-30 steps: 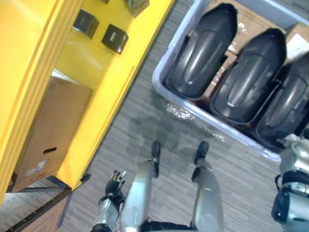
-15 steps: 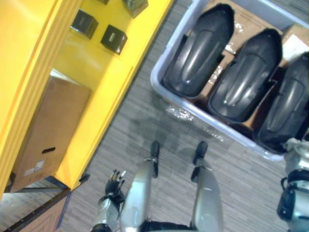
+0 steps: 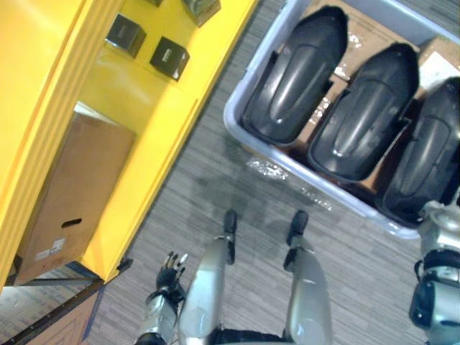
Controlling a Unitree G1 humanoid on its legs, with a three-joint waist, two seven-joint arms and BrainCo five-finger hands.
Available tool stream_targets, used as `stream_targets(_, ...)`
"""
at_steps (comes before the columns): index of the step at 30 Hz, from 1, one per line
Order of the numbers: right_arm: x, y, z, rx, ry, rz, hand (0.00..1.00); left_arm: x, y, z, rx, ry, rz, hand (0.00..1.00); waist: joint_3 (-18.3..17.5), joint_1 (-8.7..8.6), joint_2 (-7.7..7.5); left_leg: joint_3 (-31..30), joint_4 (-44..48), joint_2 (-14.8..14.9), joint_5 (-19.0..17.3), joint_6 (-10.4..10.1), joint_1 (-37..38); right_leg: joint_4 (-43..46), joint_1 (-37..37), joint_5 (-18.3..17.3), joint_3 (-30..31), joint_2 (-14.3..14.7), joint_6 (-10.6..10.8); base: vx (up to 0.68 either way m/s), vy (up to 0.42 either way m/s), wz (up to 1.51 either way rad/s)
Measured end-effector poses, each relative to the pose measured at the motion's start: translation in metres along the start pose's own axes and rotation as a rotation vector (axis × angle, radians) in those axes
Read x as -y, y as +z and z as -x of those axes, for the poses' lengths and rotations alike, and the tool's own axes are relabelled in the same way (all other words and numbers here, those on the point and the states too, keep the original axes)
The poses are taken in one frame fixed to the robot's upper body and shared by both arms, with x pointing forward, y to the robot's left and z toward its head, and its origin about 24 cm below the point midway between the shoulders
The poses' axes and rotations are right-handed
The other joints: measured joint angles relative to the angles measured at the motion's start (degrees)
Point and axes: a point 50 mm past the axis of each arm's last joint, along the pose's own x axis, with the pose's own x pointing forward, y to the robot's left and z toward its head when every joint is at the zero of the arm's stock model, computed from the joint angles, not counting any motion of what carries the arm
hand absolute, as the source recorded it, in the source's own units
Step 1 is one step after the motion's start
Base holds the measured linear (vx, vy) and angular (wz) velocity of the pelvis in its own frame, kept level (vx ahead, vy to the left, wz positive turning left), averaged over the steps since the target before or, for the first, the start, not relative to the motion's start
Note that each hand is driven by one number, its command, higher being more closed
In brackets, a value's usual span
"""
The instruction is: Walk over and take plastic housings, then place them on the shelf
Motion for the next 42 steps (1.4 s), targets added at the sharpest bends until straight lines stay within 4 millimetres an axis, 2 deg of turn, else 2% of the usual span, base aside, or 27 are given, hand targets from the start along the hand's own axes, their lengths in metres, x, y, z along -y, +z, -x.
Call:
stream_targets(4, 0.006, 0.038, 0.005, 0.18, -0.139, -0.116, 0.0, -0.006, 0.0, 0.002, 0.0, 0.013, -0.007, 0.0, -0.04, -1.05, -0.94, 0.09, 0.03, 0.28, 0.0, 0.0, 0.08, -1.54, 0.7, 0.81, 0.01, 0.43, -0.08, 0.0, 0.012, -0.03)
stream_targets(6, 0.02, 0.058, 0.006, 0.274, -0.282, -0.197, 0.0, -0.008, 0.002, 0.002, 0.004, 0.017, -0.012, 0.0, -0.11, -1.33, -1.67, 0.21, 0.08, 0.32, 0.0, 0.0, 0.13, -1.87, 0.75, 1.07, 0.12, 0.5, -0.11, 0.01, 0.026, -0.04)
stream_targets(9, 0.033, 0.07, 0.006, 0.337, -0.424, -0.274, 0.0, -0.01, 0.005, 0.002, 0.01, 0.023, -0.013, 0.0, -0.26, -1.33, -2.63, 0.38, 0.08, 0.44, 0.0, 0.0, 0.05, -2.88, 0.95, 1.68, 0.25, 0.74, -0.06, 0.01, 0.02, -0.05)
stream_targets(14, 0.046, 0.071, 0.004, 0.368, -0.473, -0.382, 0.0, -0.011, 0.008, 0.001, 0.009, 0.021, -0.017, 0.0, -0.15, -1.37, -3.18, 0.45, 0.12, 0.47, -0.01, 0.01, 0.04, -3.74, 1.35, 2.23, 0.26, 0.85, -0.08, 0.0, 0.003, -0.01)
stream_targets(19, 0.039, 0.067, -0.001, 0.307, -0.271, -0.453, 0.0, -0.009, 0.009, 0.0, 0.001, 0.013, -0.013, 0.0, -0.16, -1.07, -3.18, 0.39, -0.06, 0.64, -0.01, 0.01, 0.02, -4.49, 1.74, 2.62, 0.18, 1.09, -0.13, 0.0, 0.0, 0.0)
stream_targets(22, 0.024, 0.057, 0.0, 0.241, -0.142, -0.407, 0.0, -0.009, 0.008, 0.0, 0.002, 0.011, -0.011, 0.0, -0.17, -0.87, -3.14, 0.31, -0.23, 0.62, 0.1, -0.01, 0.04, -4.49, 1.74, 2.62, 0.11, 1.08, -0.13, 0.0, 0.001, 0.01)
stream_targets(25, 0.014, 0.045, 0.0, 0.162, -0.087, -0.373, 0.0, -0.007, 0.008, 0.0, 0.005, 0.009, -0.008, 0.0, -0.19, -0.27, -3.11, 0.08, -0.86, 0.45, 0.69, -0.12, 0.18, -4.49, 1.74, 2.62, -0.18, 0.93, -0.14, 0.01, 0.001, 0.06)
stream_targets(32, -0.006, 0.042, -0.001, 0.043, 0.015, -0.334, 0.0, -0.003, 0.005, 0.001, 0.02, -0.007, 0.014, 0.0, -0.46, 0.67, -2.61, -0.21, -1.43, -0.19, 1.32, 0.12, 0.34, -3.72, 1.71, 2.37, -0.79, 0.15, -0.12, -0.01, 0.012, 0.05)
stream_targets(40, -0.014, 0.031, -0.003, -0.073, 0.096, -0.246, 0.0, 0.001, 0.004, 0.001, 0.015, -0.039, 0.03, 0.0, -0.71, 1.12, -2.18, -0.55, -2.83, -0.88, 2.39, 0.19, 0.3, -3.21, 1.14, 2.17, -1.61, -0.69, -0.08, -0.01, 0.012, 0.06)
stream_targets(42, -0.016, 0.026, -0.002, -0.092, 0.123, -0.209, 0.0, 0.003, 0.002, 0.001, 0.012, -0.043, 0.035, 0.0, -1.13, 1.25, -1.47, -0.54, -2.79, -0.88, 2.53, 0.13, -0.01, -3.0, 0.67, 2.12, -1.62, -0.72, -0.15, 0.0, 0.0, 0.0)
